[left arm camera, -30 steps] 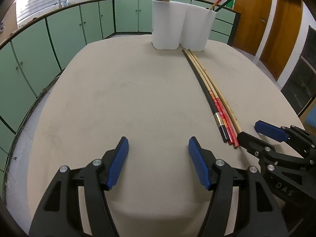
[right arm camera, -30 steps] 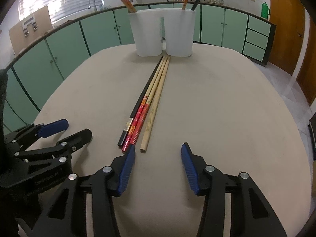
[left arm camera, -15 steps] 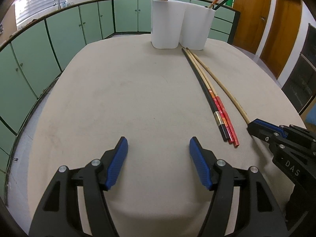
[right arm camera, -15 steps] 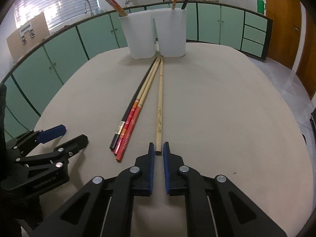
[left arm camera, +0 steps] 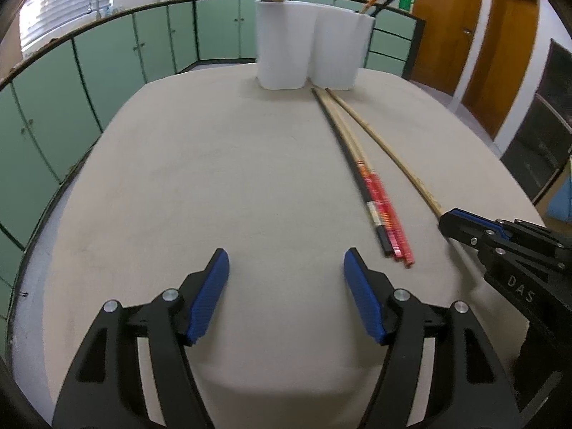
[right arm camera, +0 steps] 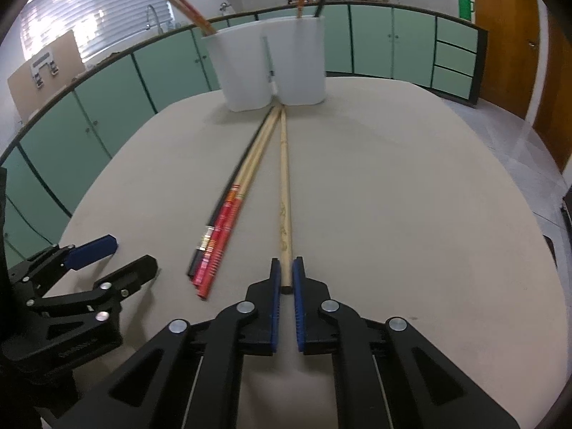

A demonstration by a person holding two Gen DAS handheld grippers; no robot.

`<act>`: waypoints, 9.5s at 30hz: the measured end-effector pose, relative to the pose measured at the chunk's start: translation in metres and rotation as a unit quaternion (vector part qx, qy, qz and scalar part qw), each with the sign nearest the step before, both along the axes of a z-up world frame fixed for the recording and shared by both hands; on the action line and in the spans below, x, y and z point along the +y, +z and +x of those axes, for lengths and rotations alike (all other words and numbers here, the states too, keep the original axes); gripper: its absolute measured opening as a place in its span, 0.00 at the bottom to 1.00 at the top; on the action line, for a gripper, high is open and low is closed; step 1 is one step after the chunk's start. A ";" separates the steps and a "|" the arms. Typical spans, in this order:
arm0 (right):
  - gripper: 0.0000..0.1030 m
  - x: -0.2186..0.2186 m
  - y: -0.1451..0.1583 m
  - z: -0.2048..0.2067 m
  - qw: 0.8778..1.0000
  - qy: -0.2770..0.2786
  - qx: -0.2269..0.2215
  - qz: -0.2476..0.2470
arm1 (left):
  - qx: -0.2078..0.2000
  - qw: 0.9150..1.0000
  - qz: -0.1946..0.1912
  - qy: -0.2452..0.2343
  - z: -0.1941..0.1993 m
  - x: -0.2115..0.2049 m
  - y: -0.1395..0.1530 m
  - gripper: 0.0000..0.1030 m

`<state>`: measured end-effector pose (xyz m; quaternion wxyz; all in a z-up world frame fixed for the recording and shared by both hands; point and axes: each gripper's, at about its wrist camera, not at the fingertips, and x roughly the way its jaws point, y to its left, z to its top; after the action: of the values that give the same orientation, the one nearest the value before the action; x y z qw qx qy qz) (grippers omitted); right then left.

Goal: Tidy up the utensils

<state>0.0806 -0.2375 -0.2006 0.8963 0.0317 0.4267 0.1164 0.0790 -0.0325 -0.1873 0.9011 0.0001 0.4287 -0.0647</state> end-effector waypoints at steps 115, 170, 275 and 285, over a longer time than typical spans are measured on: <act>0.06 -0.028 0.294 0.079 0.963 0.064 -0.254 0.058 | -0.307 0.949 -0.043 -0.059 0.041 -0.030 0.271 0.05; 0.90 -0.044 0.075 0.007 0.989 -0.043 -0.139 0.037 | -0.102 0.995 -0.002 0.012 0.003 0.017 0.055 0.77; 0.05 -0.034 0.031 -0.011 0.999 -0.021 -0.037 -0.018 | -0.054 0.999 0.002 -0.002 -0.016 -0.035 0.030 0.04; 0.05 -0.042 0.075 -0.017 0.997 -0.016 -0.080 -0.014 | -0.090 0.996 0.001 -0.015 -0.025 -0.029 0.077 0.05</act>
<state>0.0641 -0.2797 -0.1254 0.9297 0.0171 0.3547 0.0979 0.0542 -0.0618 -0.1100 0.9351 0.0135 0.3455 -0.0771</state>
